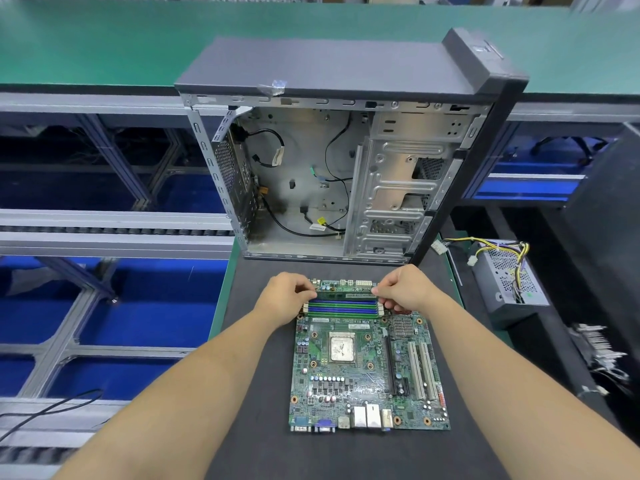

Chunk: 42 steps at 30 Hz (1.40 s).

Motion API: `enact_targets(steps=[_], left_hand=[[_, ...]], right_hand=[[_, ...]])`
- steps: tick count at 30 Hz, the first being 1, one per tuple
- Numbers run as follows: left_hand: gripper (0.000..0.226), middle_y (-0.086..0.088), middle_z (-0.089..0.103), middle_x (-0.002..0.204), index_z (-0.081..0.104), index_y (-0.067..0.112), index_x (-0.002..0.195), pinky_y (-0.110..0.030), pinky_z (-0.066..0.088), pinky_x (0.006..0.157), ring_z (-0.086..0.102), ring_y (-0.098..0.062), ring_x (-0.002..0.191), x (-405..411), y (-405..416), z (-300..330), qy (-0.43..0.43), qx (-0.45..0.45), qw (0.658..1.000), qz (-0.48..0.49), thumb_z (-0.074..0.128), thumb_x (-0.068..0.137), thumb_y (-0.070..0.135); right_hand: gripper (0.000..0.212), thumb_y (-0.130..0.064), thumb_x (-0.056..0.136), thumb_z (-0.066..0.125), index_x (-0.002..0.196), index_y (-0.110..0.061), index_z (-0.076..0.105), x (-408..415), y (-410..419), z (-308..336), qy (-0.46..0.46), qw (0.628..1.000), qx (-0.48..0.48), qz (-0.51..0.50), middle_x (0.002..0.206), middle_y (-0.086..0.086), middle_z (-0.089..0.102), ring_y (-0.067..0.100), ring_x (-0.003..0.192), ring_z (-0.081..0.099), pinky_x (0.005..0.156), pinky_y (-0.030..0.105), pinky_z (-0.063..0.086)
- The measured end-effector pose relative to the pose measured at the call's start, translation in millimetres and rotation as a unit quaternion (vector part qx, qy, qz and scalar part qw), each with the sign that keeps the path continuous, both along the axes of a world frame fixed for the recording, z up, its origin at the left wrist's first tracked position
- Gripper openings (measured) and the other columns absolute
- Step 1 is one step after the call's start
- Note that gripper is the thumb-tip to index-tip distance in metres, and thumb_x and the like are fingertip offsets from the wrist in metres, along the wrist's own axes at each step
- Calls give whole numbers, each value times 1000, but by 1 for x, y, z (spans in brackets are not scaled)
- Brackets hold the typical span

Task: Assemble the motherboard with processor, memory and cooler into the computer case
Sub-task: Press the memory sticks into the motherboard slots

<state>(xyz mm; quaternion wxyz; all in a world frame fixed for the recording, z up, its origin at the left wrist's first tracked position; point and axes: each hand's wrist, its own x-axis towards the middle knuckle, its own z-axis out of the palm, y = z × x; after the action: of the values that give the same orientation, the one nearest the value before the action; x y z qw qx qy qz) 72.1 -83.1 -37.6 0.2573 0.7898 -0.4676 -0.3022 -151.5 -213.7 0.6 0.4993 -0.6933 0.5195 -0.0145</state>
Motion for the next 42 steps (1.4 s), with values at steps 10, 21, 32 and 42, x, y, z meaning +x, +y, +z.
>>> enact_targets(steps=[10,21,32,42], left_hand=[[10,11,70,91,78,23,93,-27,49,77,64,-14,86,0,1,2,-80,-10,997,-20,68,93,25],[19,0,70,118,75,16,110,-28,47,91,62,-18,106,4,1,-4,-62,1,998,-23,60,99,17],[17,1,71,98,75,11,104,-21,45,77,56,-1,72,11,3,1,-22,-30,999,3,60,98,14],[17,6,73,103,77,17,105,-20,43,81,60,-7,89,8,3,1,-40,-16,999,-5,63,97,18]], right_hand=[[26,-20,94,71,72,-8,77,-1,-4,-6,20,998,-49,32,57,-1,67,4,43,54,48,22,48],[18,-24,96,68,79,-25,74,-3,0,-10,62,975,-169,126,80,-3,74,12,60,59,62,27,49],[16,-20,100,60,97,-21,76,0,5,-15,85,960,-230,133,79,-10,69,11,64,60,62,28,51],[18,-15,99,58,101,-15,76,-3,5,-16,77,957,-247,131,93,-6,71,13,82,66,77,32,56]])
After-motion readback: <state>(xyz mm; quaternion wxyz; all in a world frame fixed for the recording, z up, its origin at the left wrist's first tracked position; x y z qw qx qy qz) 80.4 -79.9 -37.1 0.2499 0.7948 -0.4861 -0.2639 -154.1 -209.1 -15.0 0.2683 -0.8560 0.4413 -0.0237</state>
